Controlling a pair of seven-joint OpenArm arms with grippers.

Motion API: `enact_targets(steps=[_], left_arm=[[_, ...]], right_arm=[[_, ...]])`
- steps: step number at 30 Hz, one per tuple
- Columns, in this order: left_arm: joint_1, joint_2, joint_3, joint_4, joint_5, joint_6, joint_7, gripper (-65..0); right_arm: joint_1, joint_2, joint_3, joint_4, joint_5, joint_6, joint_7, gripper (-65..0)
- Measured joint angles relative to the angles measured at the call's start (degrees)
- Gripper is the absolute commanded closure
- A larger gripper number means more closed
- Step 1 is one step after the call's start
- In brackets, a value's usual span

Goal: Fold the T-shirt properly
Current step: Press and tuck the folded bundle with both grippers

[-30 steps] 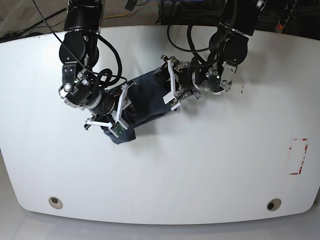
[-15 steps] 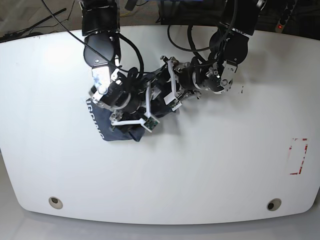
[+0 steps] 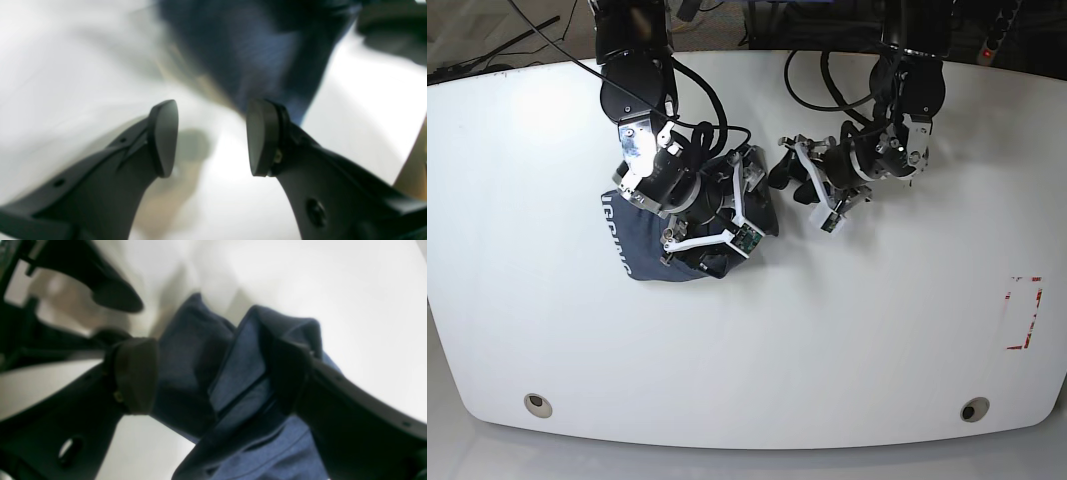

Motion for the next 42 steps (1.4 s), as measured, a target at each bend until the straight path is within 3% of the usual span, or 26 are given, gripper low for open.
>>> enact_targets(steps=[7, 12, 20, 23, 28, 32, 38, 42], left_arm=[[0.9, -1.2, -3.7, 3.6, -0.3, 0.0, -0.7, -30.0], [1.2, -3.0, -4.0, 3.6, 0.1, 0.0, -0.2, -30.0], [-0.2, 0.4, -1.1, 2.7, 0.4, 0.0, -0.5, -30.0], [-2.3, 1.7, 2.2, 0.3, 0.3, -0.1, -0.3, -30.0], [-3.9, 1.8, 5.4, -3.6, 0.1, 0.0, -0.9, -30.0], [-4.8, 1.6, 5.4, -7.1, -0.7, 0.0, -1.6, -30.0], [-8.5, 1.8, 5.2, -12.5, -1.2, -0.1, -2.5, -30.0], [-9.5, 1.8, 5.2, -14.5, -2.3, -0.6, -3.3, -30.1]], right_arm=[[0.8, 0.2, 5.7, -0.2, -1.0, 0.0, -0.3, -50.3], [0.8, -0.1, 9.5, -3.1, -0.5, 0.0, 2.6, -50.3], [0.9, 0.1, 13.5, -7.9, -1.1, -0.1, 3.3, -49.9], [0.7, 0.0, 13.4, -10.2, -1.0, 0.0, 6.1, -44.4], [0.8, -0.1, 13.4, -14.0, -0.4, 0.0, 8.8, -20.1], [0.6, -0.1, 13.4, -14.8, -0.6, 0.0, 9.4, -5.5], [0.5, -0.6, 13.1, -14.3, -0.7, -0.1, 9.8, -5.5], [-0.4, -2.5, 13.1, -11.1, -1.5, -0.2, 8.9, -5.5]])
